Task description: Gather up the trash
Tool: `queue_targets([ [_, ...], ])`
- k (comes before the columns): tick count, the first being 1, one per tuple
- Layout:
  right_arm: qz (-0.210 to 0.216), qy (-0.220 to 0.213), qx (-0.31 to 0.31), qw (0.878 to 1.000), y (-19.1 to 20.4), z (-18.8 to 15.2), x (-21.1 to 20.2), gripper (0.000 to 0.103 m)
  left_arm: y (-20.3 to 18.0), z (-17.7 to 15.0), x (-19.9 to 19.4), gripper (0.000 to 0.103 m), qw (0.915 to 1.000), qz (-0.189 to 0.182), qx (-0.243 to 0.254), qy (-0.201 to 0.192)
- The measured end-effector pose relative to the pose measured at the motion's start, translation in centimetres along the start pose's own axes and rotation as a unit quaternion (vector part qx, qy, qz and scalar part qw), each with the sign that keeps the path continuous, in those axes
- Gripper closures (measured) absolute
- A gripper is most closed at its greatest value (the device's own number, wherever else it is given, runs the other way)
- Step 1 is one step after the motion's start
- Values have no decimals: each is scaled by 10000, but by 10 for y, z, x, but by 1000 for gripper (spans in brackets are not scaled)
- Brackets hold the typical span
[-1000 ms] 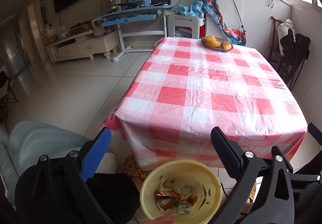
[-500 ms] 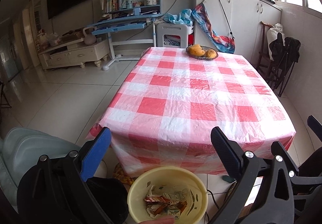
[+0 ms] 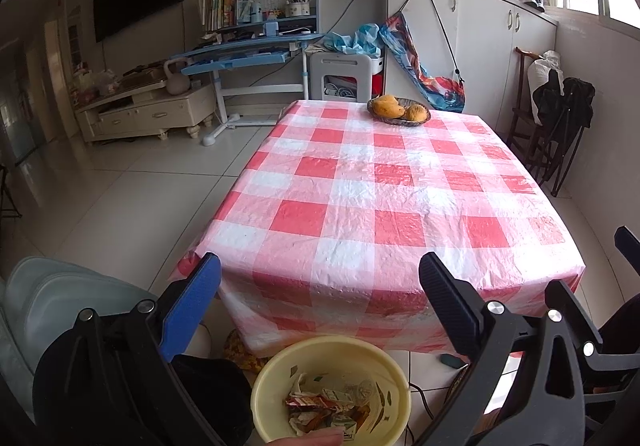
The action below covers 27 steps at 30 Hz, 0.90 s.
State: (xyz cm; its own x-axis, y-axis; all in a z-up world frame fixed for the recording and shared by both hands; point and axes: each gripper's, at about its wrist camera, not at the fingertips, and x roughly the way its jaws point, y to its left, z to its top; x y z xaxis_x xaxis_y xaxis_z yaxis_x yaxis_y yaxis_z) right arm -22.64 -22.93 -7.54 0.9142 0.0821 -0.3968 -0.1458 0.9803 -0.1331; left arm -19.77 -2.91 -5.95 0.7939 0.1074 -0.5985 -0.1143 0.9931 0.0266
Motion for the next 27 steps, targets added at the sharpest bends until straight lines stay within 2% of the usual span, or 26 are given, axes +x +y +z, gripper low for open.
queue_targets([
  [9,12,-383,-5,9993,2,3,-12,8,1,1,-7,7,9998,-101,-18,-180],
  [27,44,-468,-139,9988,10,5,-14,8,2,3,-16,7,9992,-202,-69,-352],
])
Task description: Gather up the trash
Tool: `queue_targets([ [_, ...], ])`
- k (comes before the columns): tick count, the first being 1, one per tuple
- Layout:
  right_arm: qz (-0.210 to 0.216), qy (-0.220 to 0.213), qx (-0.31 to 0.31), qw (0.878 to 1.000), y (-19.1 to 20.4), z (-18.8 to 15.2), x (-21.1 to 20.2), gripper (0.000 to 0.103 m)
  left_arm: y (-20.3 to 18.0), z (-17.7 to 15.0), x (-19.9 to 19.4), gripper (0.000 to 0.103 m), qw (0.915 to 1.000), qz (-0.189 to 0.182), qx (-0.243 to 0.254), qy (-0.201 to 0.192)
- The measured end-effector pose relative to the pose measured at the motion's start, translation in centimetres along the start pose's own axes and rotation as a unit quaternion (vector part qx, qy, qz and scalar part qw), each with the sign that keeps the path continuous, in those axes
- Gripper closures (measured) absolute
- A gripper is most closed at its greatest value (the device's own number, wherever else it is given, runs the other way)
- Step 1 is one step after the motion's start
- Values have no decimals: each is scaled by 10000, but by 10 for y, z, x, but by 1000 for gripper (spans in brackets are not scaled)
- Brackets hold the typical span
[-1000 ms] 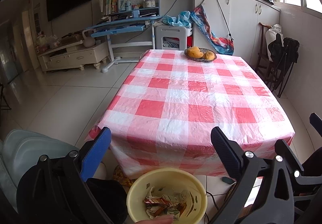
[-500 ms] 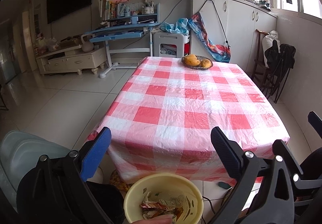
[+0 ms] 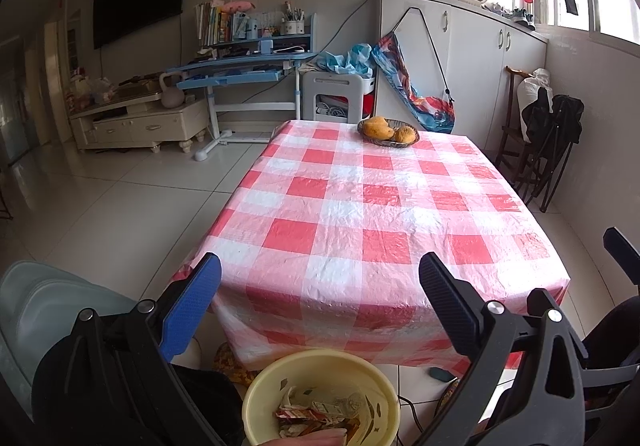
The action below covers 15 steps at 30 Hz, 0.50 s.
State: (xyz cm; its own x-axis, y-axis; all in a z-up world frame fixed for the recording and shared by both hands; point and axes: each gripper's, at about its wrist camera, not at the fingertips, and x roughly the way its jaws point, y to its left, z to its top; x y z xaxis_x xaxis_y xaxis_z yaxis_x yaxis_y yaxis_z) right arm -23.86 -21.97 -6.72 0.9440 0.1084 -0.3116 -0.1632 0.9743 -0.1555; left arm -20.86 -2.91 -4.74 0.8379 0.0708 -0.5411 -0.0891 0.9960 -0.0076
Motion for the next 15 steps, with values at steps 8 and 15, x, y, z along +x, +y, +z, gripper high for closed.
queue_targets([
  [8,0,3,14,10000,-1,1,-1,8,0,0,-2,7,10000,-23,12,-18],
  [15,-4,4,15,10000,-1,0,0,8,0,1,-2,7,10000,-33,1,-25],
])
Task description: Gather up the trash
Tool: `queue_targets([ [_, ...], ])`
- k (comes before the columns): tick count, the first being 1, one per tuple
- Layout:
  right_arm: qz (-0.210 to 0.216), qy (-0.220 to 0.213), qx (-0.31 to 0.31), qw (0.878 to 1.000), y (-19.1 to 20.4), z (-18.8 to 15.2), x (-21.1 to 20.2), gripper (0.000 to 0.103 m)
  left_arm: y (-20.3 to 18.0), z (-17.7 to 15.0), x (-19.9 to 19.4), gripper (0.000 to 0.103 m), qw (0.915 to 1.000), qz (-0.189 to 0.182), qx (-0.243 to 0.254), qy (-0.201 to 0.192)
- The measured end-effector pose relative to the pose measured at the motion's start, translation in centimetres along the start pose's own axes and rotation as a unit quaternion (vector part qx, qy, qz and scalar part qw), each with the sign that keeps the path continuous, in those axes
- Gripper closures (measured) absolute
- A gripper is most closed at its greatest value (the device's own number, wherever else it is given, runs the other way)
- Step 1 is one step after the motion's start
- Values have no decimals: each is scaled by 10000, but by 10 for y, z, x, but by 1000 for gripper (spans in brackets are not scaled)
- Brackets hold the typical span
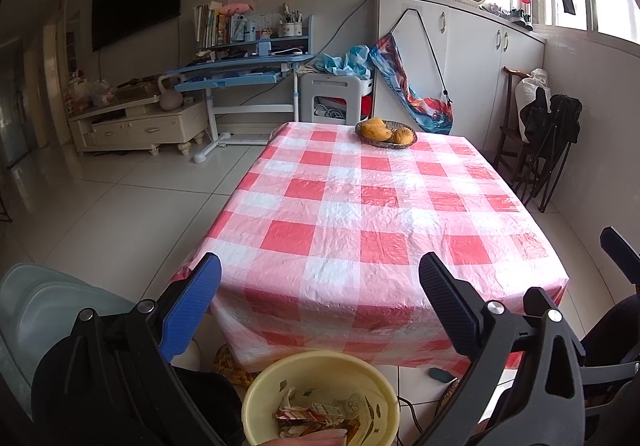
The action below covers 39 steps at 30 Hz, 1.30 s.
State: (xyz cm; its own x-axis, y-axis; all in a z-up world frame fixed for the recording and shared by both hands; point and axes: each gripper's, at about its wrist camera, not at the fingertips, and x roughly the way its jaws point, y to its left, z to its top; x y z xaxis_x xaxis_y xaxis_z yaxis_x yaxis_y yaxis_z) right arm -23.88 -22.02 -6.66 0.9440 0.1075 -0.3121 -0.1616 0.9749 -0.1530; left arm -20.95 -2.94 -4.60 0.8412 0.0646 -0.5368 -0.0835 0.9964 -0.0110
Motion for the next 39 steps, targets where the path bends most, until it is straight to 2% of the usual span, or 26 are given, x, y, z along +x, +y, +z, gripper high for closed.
queue_targets([
  [39,-28,92,-167,9998,10,-5,4,8,9,7,-5,7,9999,-48,-62,-101],
])
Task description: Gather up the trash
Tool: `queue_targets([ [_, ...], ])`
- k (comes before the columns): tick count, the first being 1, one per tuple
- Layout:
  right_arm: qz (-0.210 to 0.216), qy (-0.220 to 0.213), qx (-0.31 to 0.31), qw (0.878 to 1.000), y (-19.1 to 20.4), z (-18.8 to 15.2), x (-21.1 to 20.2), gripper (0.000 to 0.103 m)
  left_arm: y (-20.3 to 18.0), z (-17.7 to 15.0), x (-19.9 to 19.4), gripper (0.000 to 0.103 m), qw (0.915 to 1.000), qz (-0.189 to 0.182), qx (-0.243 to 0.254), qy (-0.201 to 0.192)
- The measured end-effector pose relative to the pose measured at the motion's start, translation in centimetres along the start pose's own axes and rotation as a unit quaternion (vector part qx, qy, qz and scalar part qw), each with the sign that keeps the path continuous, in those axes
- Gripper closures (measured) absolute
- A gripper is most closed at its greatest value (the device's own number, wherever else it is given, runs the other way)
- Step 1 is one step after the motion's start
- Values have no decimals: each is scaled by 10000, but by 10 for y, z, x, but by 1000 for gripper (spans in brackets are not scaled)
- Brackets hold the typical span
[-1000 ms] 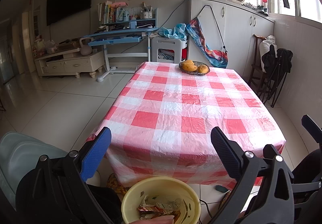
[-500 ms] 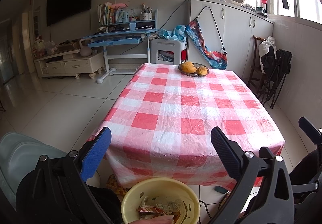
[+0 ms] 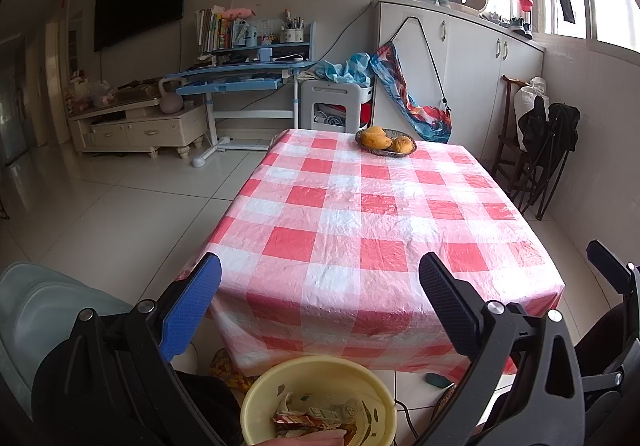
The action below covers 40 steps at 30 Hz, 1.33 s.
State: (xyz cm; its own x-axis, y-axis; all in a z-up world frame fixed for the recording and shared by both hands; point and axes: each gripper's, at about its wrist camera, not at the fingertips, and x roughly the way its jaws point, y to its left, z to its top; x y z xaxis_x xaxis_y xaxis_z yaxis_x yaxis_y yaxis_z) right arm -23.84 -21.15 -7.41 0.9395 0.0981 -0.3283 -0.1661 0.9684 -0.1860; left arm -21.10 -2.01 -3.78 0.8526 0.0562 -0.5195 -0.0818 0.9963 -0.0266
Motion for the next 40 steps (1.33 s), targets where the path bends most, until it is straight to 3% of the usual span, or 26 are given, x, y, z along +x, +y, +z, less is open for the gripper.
queue_targets([
  [26,50,32,-102,9999,4,-2,2,8,5,0,-3,7,9998,4,-73,-192],
  [34,51,44,-79,9999,3,-2,1,8,10,-3,13,7,9995,-30,-226,204],
  [40,56,65,-87,9999,2,-1,2,8,10,-6,18,7,9993,17,-253,282],
])
